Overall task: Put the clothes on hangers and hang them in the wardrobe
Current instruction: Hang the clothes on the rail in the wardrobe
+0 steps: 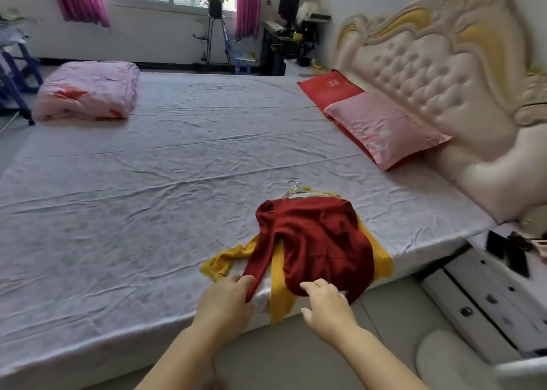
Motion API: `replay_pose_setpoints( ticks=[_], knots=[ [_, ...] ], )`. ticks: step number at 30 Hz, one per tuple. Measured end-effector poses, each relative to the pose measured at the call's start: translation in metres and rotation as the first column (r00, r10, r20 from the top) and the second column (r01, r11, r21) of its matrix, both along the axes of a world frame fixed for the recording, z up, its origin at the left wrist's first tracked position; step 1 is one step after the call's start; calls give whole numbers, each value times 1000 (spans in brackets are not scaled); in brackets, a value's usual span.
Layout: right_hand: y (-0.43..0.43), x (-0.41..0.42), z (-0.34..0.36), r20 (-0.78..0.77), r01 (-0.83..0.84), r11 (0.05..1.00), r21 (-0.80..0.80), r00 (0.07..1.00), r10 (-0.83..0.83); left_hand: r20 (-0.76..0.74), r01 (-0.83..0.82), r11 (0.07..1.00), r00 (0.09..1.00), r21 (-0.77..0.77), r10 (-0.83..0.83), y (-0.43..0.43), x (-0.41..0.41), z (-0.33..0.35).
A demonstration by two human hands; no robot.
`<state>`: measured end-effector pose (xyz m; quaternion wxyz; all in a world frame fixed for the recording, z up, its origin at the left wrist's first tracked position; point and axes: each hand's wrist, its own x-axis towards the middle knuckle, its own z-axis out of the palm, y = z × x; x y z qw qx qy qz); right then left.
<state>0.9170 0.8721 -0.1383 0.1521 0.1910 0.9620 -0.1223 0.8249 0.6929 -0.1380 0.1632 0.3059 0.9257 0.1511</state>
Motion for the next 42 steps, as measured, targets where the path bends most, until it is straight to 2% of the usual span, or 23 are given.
replay_pose_setpoints(
  ticks=[7,12,16,20,26,32,38,42],
  knots=[
    [65,-85,4,10,129,992,13,992,-129,25,103,992,994,76,-105,75,-110,1],
    [109,-125,5,47,173,985,29,984,-174,58,141,985,987,95,-147,112,-156,-2],
    [153,-165,4,40,180,984,20,983,-180,73,123,990,989,74,-129,140,-192,-9],
    [204,-221,-9,68,117,993,4,991,-117,70,57,998,996,29,-59,176,-232,-19],
    [293,-318,-59,167,-3,995,-99,986,20,113,-128,991,985,-27,130,257,-293,-44],
    [373,-403,-136,292,-50,982,-184,951,103,217,-260,962,938,-77,271,336,-334,-91],
    [410,-477,-220,321,-32,966,-256,940,116,272,-310,945,905,-107,328,361,-352,-141],
    [416,-505,-265,326,-20,974,-226,940,95,275,-338,935,894,-106,354,366,-367,-163]
  ],
)
